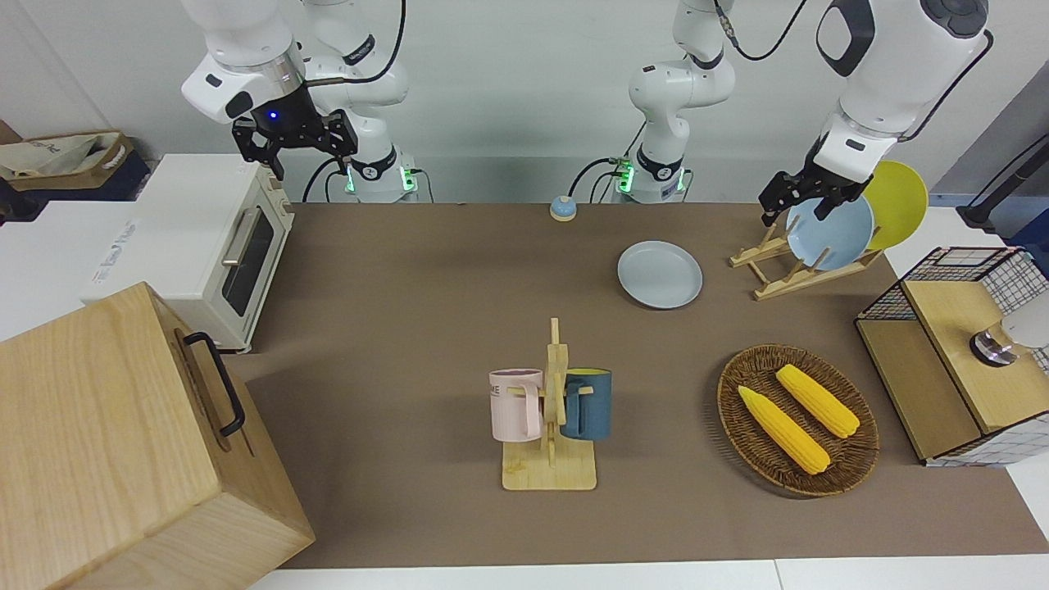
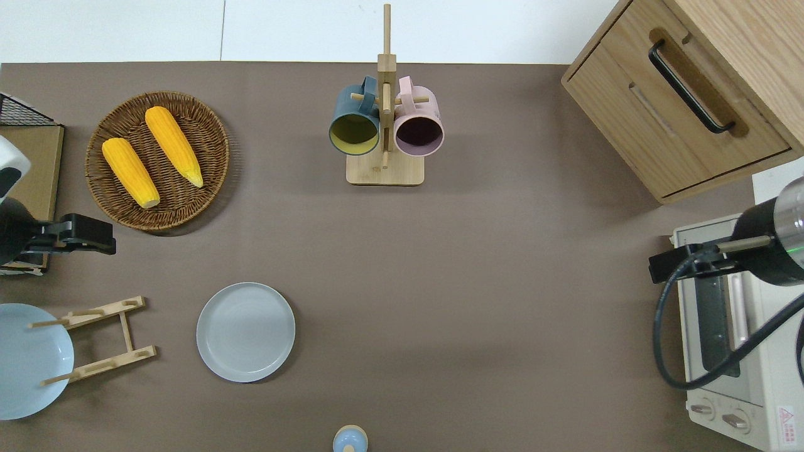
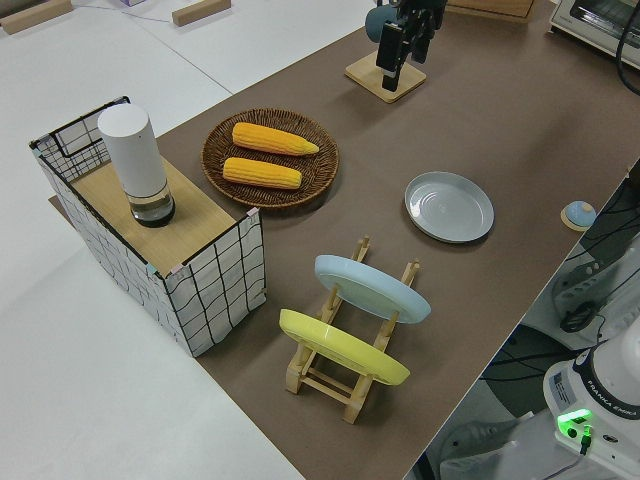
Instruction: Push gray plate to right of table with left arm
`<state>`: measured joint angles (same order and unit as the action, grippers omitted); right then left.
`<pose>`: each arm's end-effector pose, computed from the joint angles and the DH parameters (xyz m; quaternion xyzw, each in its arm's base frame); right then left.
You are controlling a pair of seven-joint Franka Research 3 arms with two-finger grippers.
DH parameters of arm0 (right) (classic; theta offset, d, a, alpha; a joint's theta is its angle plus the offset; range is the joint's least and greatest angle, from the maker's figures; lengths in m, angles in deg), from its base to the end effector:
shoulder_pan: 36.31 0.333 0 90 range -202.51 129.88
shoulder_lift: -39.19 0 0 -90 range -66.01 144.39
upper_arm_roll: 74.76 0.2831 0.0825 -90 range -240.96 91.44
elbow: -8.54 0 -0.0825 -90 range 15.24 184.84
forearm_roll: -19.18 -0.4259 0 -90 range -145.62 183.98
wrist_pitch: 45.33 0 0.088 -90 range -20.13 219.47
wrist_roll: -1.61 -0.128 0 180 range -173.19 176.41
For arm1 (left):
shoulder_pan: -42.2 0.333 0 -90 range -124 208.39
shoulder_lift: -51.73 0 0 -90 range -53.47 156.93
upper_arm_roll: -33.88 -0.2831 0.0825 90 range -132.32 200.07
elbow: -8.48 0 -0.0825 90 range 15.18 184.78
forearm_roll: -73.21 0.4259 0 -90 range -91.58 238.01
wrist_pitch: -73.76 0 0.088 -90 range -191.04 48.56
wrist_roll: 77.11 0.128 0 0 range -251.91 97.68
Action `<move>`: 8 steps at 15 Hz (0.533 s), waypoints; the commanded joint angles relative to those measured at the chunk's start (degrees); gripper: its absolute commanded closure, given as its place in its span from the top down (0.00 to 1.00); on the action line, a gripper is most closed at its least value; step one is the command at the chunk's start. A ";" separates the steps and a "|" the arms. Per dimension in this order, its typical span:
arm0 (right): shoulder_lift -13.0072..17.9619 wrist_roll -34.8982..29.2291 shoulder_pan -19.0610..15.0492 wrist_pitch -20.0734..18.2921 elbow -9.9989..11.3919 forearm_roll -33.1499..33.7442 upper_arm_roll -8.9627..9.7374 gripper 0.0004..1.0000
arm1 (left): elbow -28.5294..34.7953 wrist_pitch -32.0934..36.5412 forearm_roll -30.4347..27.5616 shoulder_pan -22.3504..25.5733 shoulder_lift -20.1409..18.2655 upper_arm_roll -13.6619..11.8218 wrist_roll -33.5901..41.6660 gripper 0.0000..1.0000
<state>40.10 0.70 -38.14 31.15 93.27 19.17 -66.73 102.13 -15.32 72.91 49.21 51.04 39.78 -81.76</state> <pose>0.5601 0.0615 0.6070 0.9969 0.0460 -0.0639 0.0050 0.5877 0.0105 0.5438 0.9982 0.0503 -0.0339 0.0010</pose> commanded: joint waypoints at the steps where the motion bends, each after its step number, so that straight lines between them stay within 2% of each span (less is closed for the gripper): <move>1: 0.14 -0.67 -1.08 -0.90 -0.54 -0.25 0.93 0.98 | 1.00 0.12 0.30 -0.07 -0.19 -0.19 -0.71 1.00; 8: 0.14 -0.67 -1.16 -0.90 -0.54 -0.25 0.93 0.98 | 1.09 0.05 0.21 0.02 -0.10 -0.28 -0.80 1.00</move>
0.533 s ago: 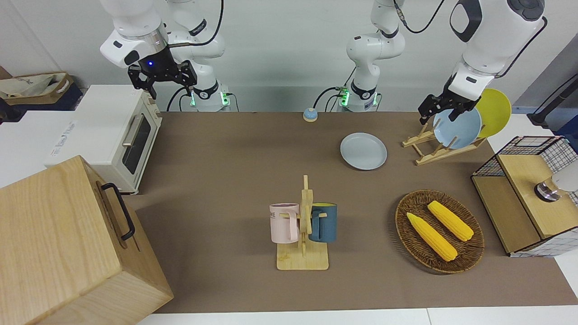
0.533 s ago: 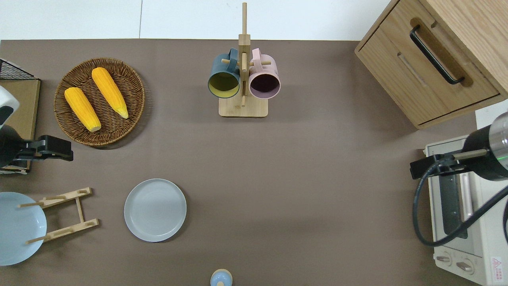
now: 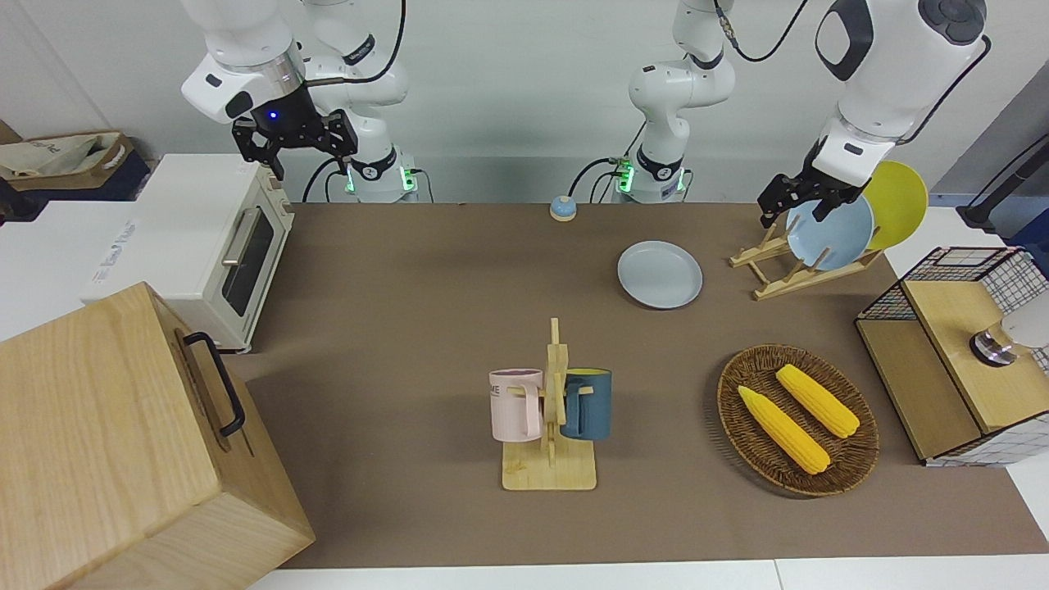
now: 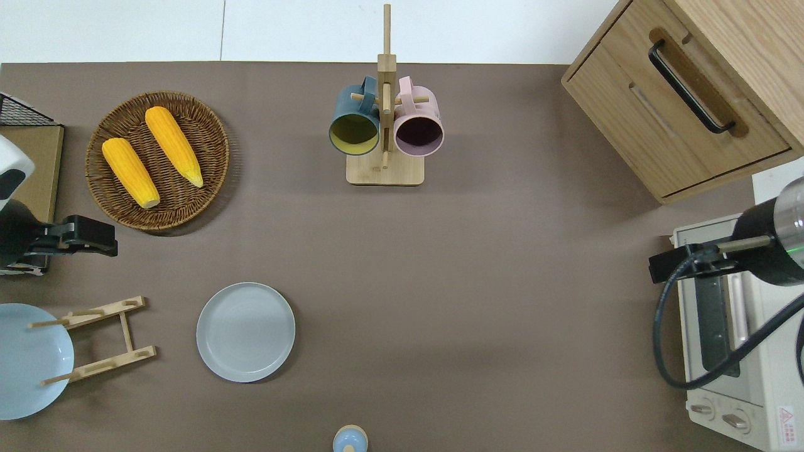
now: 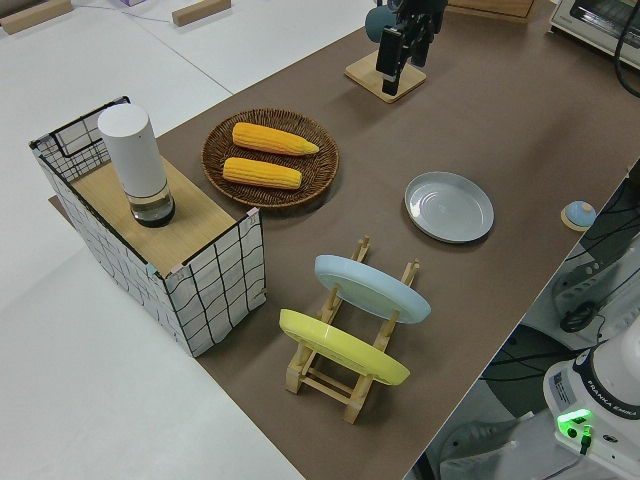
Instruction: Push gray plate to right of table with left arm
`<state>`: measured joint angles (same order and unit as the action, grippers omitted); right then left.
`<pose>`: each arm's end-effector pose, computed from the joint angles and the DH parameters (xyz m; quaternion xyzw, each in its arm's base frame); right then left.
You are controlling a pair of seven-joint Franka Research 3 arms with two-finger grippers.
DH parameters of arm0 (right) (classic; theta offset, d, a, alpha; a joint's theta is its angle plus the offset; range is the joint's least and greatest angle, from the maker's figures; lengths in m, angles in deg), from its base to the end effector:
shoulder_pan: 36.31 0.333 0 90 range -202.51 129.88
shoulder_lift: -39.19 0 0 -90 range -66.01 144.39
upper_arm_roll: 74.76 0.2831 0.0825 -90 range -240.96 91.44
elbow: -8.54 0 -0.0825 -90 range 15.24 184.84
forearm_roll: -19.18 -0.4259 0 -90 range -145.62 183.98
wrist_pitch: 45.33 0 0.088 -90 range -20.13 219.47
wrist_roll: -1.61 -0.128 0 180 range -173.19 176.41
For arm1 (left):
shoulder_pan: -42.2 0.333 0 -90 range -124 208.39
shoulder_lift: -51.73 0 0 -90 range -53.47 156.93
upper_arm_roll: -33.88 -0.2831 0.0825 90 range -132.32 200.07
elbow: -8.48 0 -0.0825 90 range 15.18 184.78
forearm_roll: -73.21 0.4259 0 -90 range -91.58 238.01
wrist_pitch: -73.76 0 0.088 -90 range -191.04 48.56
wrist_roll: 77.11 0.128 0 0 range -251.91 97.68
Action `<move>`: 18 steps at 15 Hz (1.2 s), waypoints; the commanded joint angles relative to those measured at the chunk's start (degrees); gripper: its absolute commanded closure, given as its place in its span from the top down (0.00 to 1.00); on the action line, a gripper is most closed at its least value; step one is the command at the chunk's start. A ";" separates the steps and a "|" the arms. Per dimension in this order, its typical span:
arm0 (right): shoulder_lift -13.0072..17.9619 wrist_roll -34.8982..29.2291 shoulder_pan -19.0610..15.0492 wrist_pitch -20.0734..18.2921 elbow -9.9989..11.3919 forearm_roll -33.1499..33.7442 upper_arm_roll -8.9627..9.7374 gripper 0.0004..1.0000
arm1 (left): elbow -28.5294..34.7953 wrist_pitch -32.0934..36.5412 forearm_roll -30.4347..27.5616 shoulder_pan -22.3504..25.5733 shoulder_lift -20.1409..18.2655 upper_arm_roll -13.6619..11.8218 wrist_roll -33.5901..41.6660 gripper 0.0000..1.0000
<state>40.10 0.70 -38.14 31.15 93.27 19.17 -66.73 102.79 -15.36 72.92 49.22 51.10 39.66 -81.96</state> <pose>0.5601 0.0615 0.6070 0.9969 0.0460 -0.0639 0.0050 0.5871 0.0118 0.5374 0.9978 0.0532 -0.0399 0.0007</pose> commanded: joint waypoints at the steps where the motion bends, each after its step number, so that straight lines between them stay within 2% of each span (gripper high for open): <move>1: 0.14 -0.67 -1.08 -0.90 -0.54 -0.25 0.93 0.98 | 0.44 0.09 0.21 0.01 -0.16 -0.15 -0.52 1.00; 4: 0.14 -0.67 -1.08 -0.90 -0.54 -0.25 0.93 0.98 | 1.75 0.00 0.30 -0.08 -0.34 -0.15 -0.35 1.00; 7: 0.14 -0.67 -1.08 -0.90 -0.54 -0.25 0.93 0.98 | 6.66 -2.71 0.39 -0.43 -1.30 -0.15 -0.26 1.00; 16: 0.14 -0.67 -1.17 -0.90 -0.54 -0.25 0.93 0.98 | 28.80 -21.42 -0.14 -0.43 -7.36 -0.15 0.27 1.00; 18: 0.14 -0.75 -1.08 -0.90 -0.54 -0.25 0.93 0.98 | 34.42 -25.99 -0.49 -0.52 -9.73 -0.15 0.27 1.00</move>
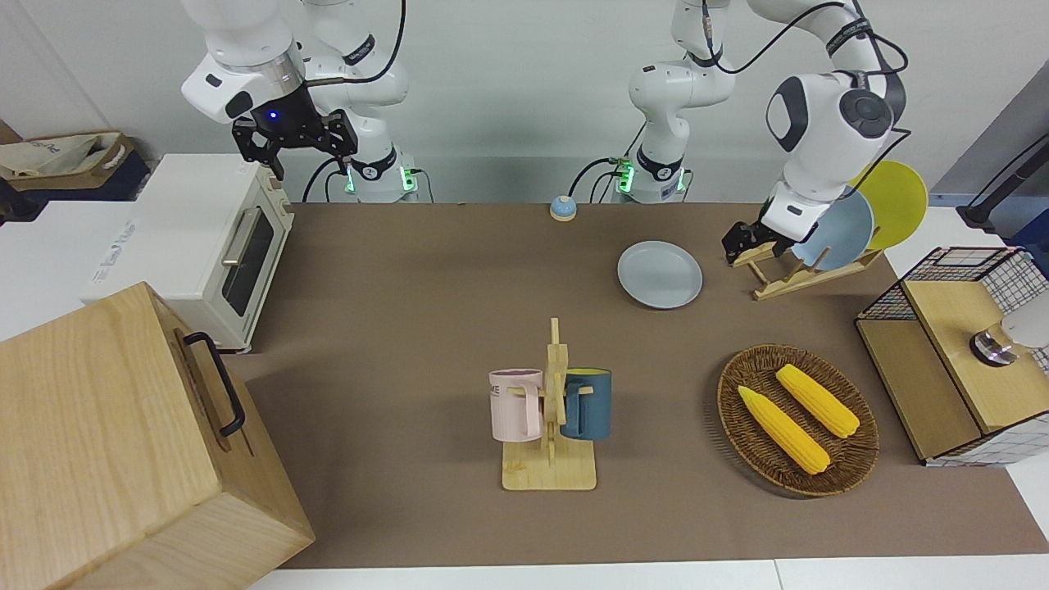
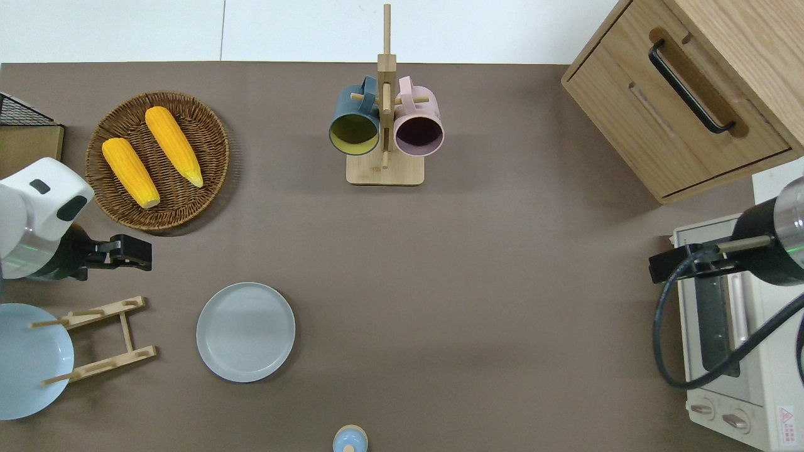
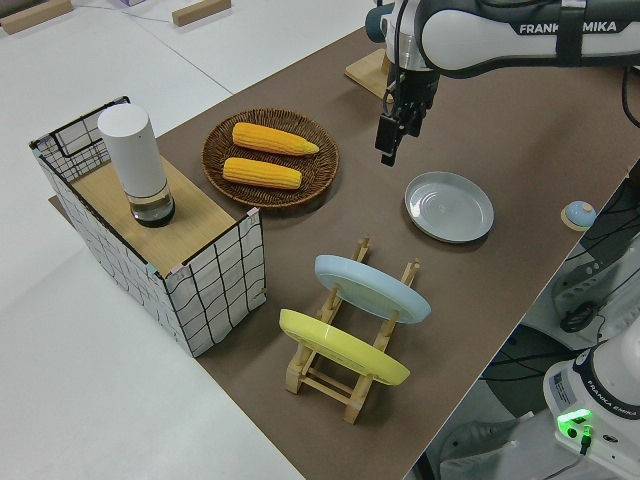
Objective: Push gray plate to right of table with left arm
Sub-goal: 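Move the left gripper toward the edge of the light gray plate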
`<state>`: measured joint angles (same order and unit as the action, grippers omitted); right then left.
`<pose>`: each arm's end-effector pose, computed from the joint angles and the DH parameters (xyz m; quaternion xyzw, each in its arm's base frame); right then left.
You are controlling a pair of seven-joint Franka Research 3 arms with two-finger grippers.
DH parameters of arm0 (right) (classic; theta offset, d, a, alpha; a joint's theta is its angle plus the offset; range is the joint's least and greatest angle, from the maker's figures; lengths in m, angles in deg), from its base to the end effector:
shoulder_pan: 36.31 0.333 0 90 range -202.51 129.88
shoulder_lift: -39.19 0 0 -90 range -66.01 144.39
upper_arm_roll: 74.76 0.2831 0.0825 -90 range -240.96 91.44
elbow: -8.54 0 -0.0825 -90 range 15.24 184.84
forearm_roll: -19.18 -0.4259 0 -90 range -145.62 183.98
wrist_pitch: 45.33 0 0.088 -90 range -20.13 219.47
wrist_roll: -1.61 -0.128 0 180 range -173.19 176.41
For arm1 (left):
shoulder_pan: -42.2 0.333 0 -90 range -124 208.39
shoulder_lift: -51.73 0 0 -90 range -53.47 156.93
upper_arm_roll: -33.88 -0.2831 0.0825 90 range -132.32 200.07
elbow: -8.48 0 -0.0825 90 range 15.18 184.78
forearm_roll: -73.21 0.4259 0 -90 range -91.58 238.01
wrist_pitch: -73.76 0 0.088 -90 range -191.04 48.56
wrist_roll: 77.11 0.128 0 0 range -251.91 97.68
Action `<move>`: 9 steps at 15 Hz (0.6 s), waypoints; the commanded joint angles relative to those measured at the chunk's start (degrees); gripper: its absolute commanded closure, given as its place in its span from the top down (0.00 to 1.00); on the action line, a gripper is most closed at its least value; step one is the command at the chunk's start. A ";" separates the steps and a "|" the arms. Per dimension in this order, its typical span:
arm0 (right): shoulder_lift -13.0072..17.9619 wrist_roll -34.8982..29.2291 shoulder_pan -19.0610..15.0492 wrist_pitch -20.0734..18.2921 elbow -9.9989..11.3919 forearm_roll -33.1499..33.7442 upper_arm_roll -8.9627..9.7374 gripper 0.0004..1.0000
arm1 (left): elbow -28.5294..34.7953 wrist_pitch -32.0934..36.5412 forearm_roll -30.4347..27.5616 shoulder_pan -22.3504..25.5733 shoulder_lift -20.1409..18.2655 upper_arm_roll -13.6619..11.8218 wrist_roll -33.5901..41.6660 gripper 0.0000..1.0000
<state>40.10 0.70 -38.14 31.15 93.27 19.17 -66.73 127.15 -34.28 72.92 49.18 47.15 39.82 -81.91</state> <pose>0.5601 0.0615 0.6070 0.9969 0.0460 -0.0639 0.0050 0.5561 0.0094 0.3865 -0.9972 -0.0522 0.0529 0.0035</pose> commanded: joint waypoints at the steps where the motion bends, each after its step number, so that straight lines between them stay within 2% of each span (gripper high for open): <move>1: 0.14 -0.67 -1.16 -0.90 -0.54 -0.25 0.93 0.98 | 12.09 -8.84 -0.58 -0.57 -6.32 -0.32 0.23 1.00; 9: 0.14 -0.67 -1.16 -0.90 -0.54 -0.25 0.93 0.98 | 24.57 -20.88 -2.33 -1.19 -7.20 -0.32 0.22 1.00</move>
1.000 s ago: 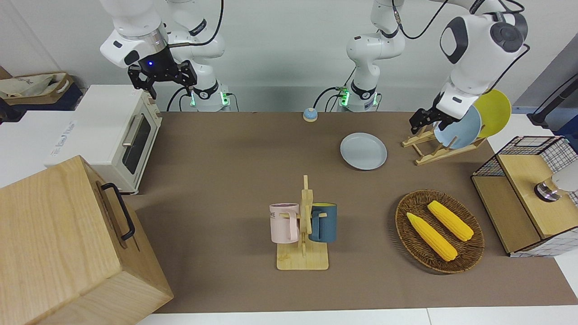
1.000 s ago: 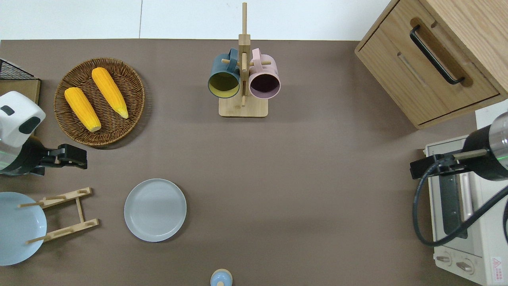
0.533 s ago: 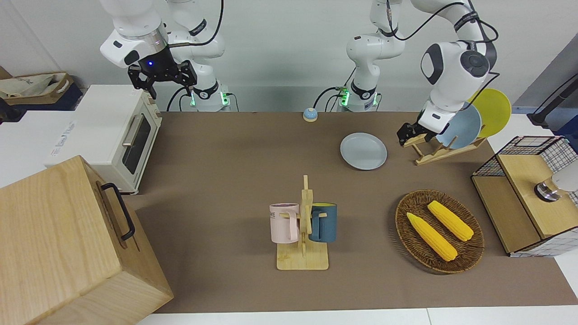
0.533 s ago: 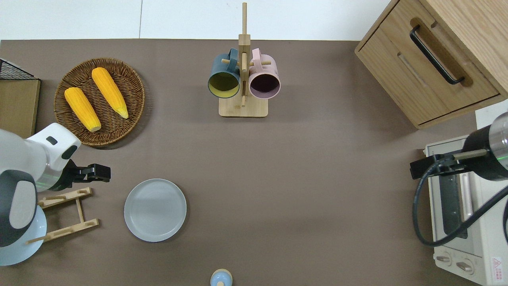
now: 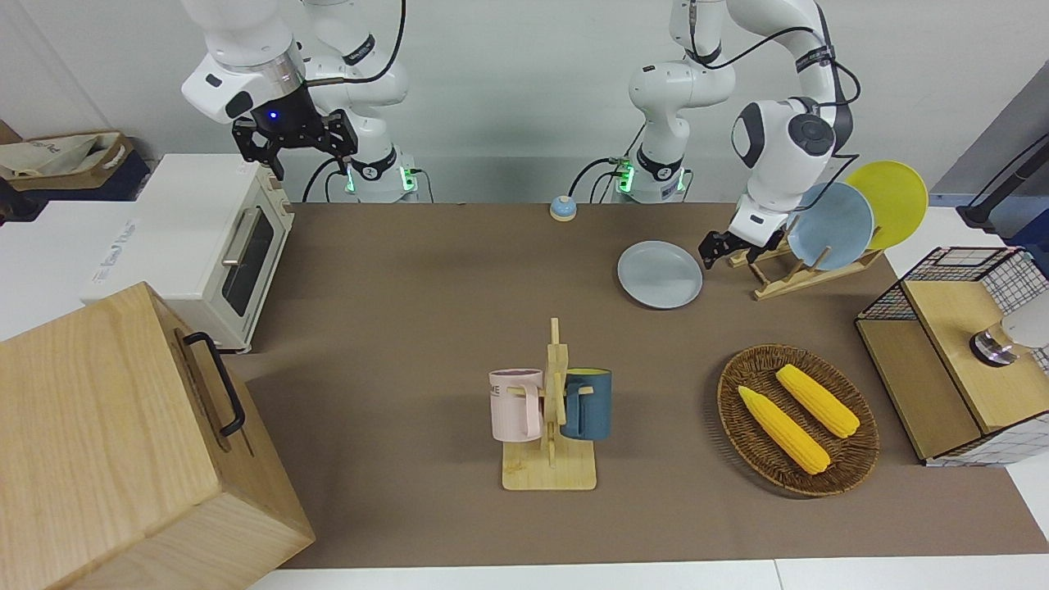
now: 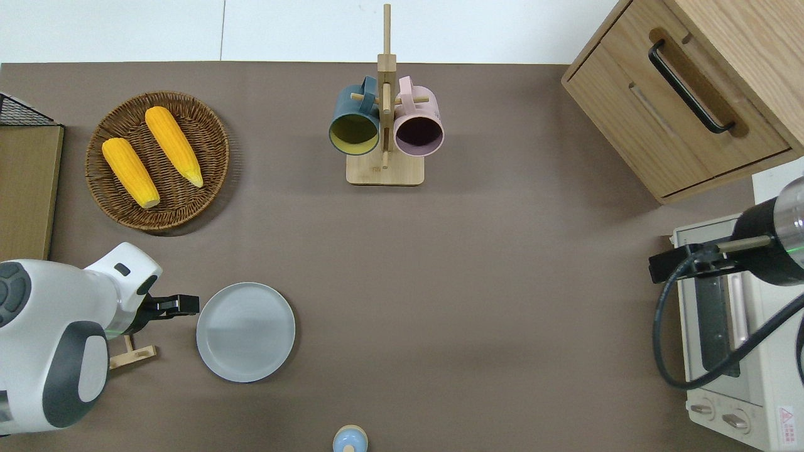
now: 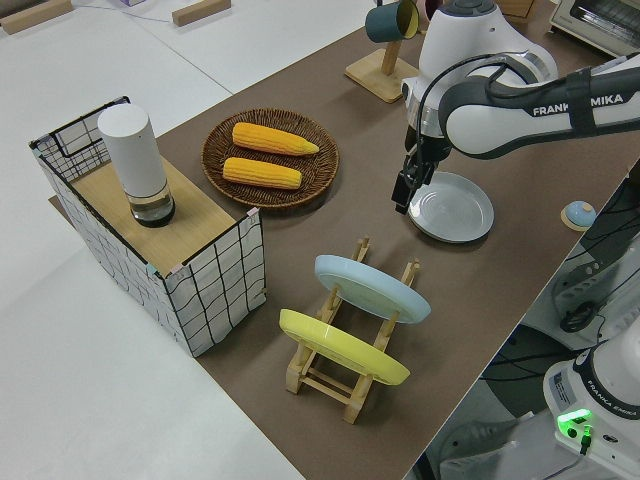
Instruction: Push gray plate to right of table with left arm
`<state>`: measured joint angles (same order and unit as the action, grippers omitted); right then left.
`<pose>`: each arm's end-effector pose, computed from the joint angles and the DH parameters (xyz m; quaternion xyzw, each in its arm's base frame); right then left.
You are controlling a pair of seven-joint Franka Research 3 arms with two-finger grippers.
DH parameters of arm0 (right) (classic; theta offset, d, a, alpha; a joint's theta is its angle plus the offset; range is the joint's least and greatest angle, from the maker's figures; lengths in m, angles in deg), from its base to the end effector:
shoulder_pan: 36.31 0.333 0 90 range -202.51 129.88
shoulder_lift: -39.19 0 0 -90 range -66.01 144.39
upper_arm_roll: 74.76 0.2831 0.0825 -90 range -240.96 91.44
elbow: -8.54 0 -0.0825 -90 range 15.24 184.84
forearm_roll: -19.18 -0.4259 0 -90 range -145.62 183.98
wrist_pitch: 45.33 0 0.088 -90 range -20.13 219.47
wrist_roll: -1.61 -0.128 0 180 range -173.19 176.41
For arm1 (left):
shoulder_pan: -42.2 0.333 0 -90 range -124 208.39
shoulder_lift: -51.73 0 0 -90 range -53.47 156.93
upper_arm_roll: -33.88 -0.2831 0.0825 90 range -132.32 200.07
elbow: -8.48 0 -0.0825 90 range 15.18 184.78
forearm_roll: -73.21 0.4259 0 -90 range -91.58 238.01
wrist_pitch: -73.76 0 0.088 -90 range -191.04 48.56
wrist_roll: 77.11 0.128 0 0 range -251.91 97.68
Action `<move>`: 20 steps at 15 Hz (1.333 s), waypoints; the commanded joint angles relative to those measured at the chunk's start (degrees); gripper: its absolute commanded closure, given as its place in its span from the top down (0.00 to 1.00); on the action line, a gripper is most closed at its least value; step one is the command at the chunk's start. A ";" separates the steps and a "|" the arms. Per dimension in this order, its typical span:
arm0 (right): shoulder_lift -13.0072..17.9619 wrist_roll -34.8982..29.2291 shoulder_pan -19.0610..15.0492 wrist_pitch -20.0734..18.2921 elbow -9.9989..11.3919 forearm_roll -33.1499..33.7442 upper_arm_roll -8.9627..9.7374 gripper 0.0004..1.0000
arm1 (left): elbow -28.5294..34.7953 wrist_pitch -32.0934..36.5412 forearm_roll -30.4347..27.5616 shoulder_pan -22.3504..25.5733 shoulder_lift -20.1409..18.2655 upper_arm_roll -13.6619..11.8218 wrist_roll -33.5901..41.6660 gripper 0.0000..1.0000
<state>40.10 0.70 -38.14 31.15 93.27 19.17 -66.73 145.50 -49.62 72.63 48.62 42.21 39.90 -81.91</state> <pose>0.5601 0.0615 0.6070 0.9969 0.0460 -0.0639 0.0050 0.5012 0.0042 0.2976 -0.9981 -0.0493 0.0362 0.0059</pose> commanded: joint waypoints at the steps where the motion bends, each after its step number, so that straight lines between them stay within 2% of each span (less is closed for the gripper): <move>1: 0.14 -0.66 -1.16 -0.90 -0.54 -0.25 0.93 0.98 | 7.46 -6.60 -2.49 -0.62 -2.00 -0.40 0.22 1.00; 8: 0.14 -0.66 -1.08 -0.90 -0.54 -0.25 0.93 0.98 | 12.13 -12.85 -2.67 -1.06 -0.59 -0.14 -0.48 0.99; 11: 0.14 -0.66 -1.08 -0.90 -0.54 -0.25 0.93 0.98 | 12.22 -13.29 -2.67 -1.76 0.46 -0.14 -0.57 0.91; 12: 0.14 -0.66 -1.08 -0.90 -0.54 -0.25 0.93 0.98 | 12.22 -13.73 -2.67 -1.94 0.81 -0.14 -0.74 0.85; 15: 0.14 -0.67 -1.08 -0.90 -0.54 -0.25 0.93 0.98 | 12.22 -14.69 -2.67 -2.11 2.04 0.21 -1.18 0.76; 16: 0.14 -0.66 -1.08 -0.90 -0.54 -0.25 0.93 0.98 | 12.22 -15.05 -2.67 -2.11 2.57 0.30 -1.71 0.69; 18: 0.14 -0.66 -1.08 -0.90 -0.54 -0.25 0.93 0.98 | 12.22 -14.09 -2.76 -2.29 2.31 0.30 -3.19 0.30; 20: 0.14 -0.66 -1.08 -0.90 -0.54 -0.25 0.93 0.98 | 12.04 -13.82 -2.67 -2.38 2.22 0.56 -4.43 0.04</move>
<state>40.10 0.70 -38.14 31.15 93.27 19.17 -66.73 156.67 -62.74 70.82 47.04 44.75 40.30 -84.47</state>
